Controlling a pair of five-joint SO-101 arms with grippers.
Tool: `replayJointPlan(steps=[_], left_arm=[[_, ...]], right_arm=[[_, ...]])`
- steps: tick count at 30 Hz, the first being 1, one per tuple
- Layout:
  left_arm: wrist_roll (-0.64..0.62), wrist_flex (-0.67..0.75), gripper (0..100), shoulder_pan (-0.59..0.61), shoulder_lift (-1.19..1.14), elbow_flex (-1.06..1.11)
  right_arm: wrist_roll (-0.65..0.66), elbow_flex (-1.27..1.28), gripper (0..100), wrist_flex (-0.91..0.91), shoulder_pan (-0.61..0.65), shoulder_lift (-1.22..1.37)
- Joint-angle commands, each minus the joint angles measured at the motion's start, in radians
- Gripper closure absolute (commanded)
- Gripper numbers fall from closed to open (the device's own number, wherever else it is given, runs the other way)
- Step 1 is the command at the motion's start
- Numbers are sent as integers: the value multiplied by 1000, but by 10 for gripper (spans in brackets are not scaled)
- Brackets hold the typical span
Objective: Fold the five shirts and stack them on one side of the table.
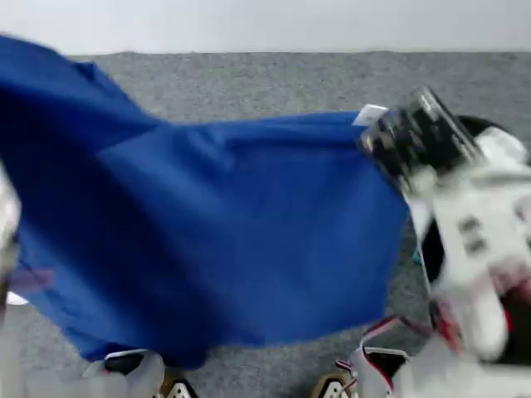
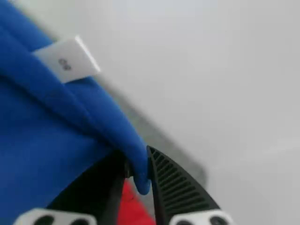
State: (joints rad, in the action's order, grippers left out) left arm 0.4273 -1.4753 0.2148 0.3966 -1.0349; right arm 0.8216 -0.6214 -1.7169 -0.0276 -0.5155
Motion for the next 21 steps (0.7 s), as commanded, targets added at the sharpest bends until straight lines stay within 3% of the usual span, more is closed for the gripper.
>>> replayJointPlan(steps=[1, 5, 10, 21], left_arm=[[92, 32, 985, -41, -127, 159], [152, 112, 985, -89, -269, 348], [152, 351, 985, -117, -457, 507], [153, 793, 985, -120, -809, 521]], right_arm=[[8, 262, 986, 127, -1, 39], [20, 517, 986, 352, -1, 134], [58, 678, 986, 662, -2, 294], [72, 520, 986, 1073, -10, 699]])
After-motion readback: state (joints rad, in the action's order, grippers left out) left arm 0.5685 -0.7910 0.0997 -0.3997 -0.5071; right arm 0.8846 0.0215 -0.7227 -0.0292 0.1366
